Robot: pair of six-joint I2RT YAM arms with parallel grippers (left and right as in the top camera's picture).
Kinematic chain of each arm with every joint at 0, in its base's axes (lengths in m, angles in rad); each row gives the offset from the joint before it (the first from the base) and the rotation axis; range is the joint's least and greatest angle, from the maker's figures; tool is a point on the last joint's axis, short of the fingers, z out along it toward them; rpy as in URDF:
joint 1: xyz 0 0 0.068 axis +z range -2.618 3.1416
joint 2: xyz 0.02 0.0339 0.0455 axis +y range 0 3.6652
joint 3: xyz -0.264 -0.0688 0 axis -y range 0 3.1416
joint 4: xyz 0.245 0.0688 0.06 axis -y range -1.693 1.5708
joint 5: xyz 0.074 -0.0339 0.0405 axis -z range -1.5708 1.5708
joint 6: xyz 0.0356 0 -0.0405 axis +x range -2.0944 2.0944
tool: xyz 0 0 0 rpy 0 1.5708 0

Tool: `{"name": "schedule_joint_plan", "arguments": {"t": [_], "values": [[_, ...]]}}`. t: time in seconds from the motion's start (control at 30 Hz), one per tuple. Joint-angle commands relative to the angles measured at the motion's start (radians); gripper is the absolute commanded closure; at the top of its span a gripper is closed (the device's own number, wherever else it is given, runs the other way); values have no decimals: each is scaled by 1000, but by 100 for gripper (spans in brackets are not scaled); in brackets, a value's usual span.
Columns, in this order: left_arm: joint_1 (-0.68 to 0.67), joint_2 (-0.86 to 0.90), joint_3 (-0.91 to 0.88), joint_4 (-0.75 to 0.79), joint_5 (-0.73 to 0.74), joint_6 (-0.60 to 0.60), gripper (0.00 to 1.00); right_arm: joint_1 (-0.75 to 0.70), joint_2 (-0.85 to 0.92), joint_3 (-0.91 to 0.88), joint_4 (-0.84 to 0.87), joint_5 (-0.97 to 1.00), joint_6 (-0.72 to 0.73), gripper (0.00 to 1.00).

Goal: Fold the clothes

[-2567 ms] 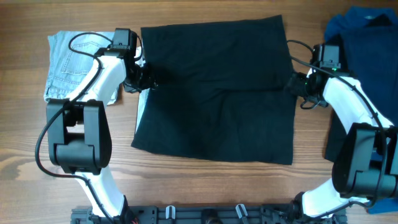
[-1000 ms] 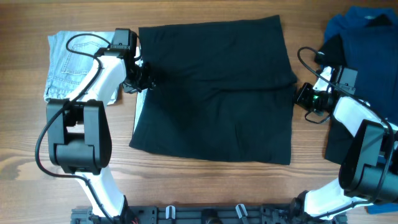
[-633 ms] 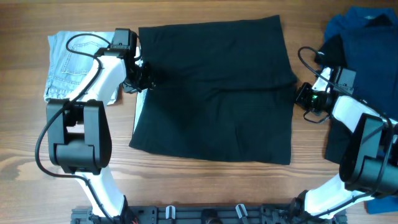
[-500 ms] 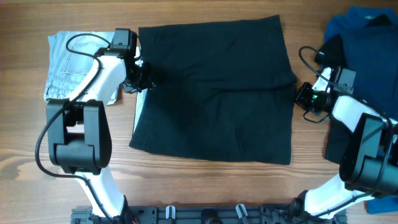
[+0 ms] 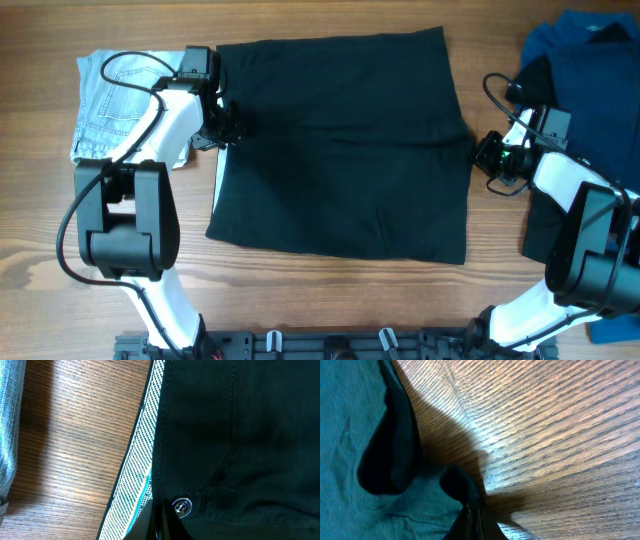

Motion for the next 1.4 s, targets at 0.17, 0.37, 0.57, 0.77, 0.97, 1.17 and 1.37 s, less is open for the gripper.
{"name": "schedule_joint_plan", "arguments": {"t": [0.17, 0.37, 0.57, 0.77, 0.97, 1.17, 1.37], "values": [[2, -18, -4, 22, 99, -3, 29, -3, -37, 124, -72, -60, -103, 71], [2, -66, -4, 204, 201, -5, 94, 1, -89, 233, -87, -159, -221, 78], [-13, 46, -4, 303, 201, -31, 96, 63, 20, 233, 7, -215, -274, 96], [-16, 106, -4, 342, 200, -31, 96, 110, 212, 233, 42, -37, -238, 96], [-16, 110, -4, 333, 162, -27, 96, 80, 272, 233, 41, 150, -184, 96], [-16, 82, 3, 389, 196, -4, 96, 82, 232, 284, 47, -120, -189, 94], [-20, -3, 18, 554, 241, -32, 96, 113, 137, 465, 64, -146, -189, 92]]}}
